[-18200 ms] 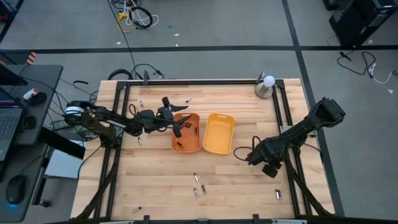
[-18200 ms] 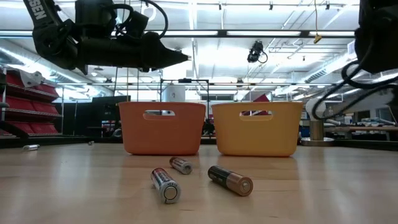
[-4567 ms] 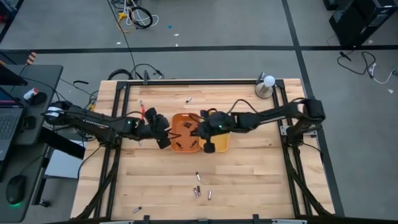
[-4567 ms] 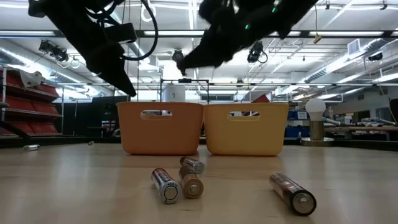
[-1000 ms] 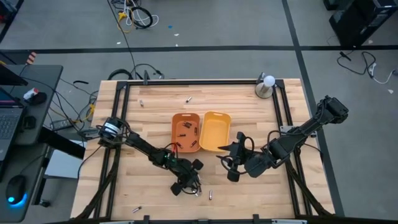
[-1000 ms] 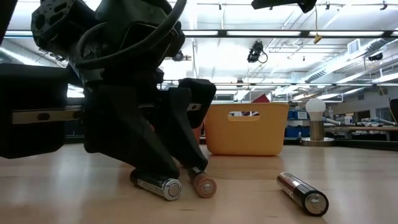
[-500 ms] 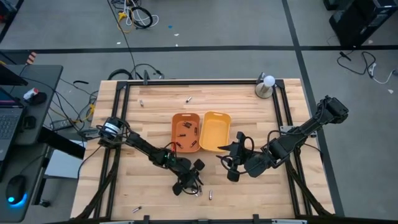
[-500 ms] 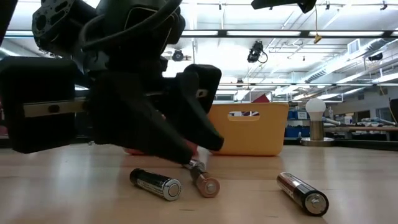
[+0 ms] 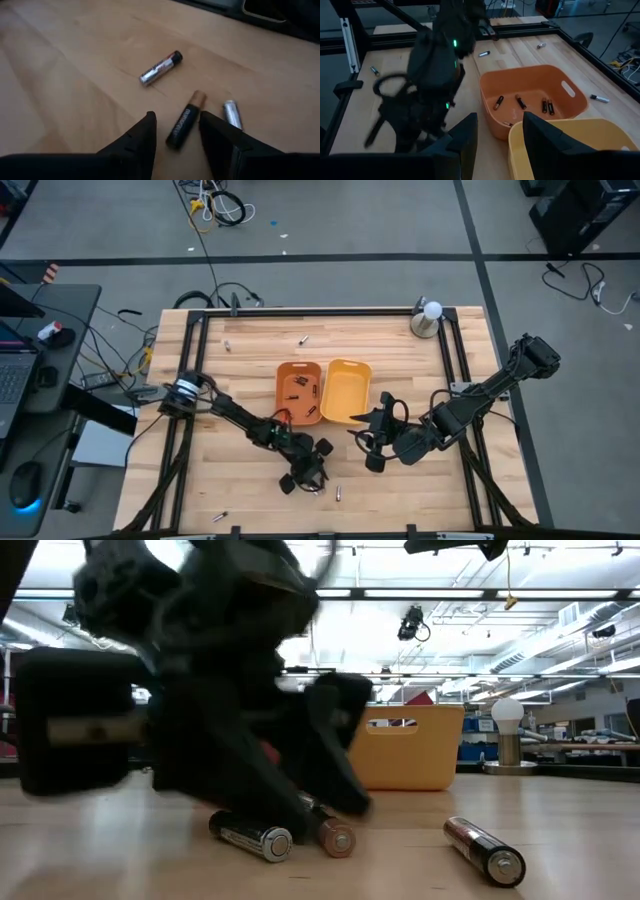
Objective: Sort batteries
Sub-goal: Put the black battery into the orange bin
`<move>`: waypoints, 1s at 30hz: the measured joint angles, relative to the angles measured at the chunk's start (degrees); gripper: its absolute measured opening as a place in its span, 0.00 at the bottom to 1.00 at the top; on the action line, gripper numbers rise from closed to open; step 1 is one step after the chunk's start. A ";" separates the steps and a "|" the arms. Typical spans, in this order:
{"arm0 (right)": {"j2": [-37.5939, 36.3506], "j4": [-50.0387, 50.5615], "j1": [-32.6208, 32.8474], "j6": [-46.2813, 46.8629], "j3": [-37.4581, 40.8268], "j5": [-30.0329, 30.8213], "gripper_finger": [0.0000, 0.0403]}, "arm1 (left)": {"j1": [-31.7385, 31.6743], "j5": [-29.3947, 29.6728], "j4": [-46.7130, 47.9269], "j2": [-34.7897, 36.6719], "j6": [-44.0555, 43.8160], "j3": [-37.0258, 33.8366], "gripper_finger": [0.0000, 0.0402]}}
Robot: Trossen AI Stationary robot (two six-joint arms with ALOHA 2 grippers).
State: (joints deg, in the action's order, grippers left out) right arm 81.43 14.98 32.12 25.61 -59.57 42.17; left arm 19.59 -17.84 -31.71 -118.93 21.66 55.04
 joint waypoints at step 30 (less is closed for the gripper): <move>0.02 2.37 1.19 -1.00 -0.04 -0.13 0.35 | -0.13 4.24 2.21 0.09 -16.66 3.00 0.05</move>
State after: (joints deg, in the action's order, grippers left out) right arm 81.45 17.35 33.31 24.60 -59.61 42.04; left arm 19.46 -13.60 -29.50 -118.84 5.00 58.05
